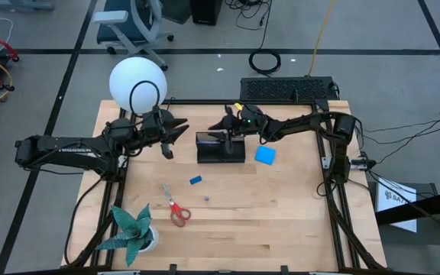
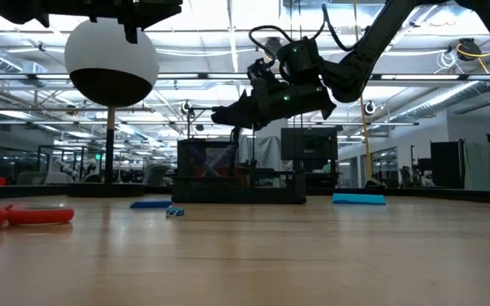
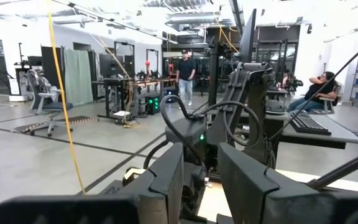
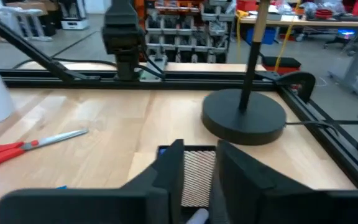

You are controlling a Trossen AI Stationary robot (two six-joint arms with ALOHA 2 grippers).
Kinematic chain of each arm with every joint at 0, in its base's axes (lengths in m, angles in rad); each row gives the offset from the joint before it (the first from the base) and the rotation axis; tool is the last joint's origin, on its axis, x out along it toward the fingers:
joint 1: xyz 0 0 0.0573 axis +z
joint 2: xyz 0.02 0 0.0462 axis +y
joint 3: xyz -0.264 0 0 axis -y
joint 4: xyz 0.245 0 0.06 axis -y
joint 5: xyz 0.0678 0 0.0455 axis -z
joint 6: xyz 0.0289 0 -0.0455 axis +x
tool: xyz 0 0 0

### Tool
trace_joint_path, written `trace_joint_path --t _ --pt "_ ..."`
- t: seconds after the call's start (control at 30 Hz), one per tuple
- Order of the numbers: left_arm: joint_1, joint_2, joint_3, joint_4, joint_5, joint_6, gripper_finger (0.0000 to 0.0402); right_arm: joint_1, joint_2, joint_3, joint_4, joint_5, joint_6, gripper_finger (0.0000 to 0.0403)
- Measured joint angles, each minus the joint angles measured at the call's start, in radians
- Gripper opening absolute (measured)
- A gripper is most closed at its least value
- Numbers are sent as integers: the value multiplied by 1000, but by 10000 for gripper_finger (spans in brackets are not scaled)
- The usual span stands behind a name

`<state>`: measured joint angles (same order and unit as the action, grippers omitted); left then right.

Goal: Pick and place office supplies into organizer
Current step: Put the gray highlighter into the black desk organizer, then put the blue eraser into the black desk organizer

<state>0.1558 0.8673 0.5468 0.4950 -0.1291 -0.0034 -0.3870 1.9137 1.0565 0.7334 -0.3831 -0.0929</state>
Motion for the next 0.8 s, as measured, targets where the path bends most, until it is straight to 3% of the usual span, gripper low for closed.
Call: trace_joint_path --t 0.17,0.37,0.63,0.8 --pt "0 0 0 -1 2 -7 108 0 -2 0 -8 17 2 129" --pt "0 0 0 -4 52 -32 108 3 -57 0 -51 14 2 139" --pt "0 0 0 -14 120 -29 108 23 -240 0 -290 16 -103 141" --pt "2 1 58 -183 129 -3 108 35 -354 0 -467 17 -117 141"
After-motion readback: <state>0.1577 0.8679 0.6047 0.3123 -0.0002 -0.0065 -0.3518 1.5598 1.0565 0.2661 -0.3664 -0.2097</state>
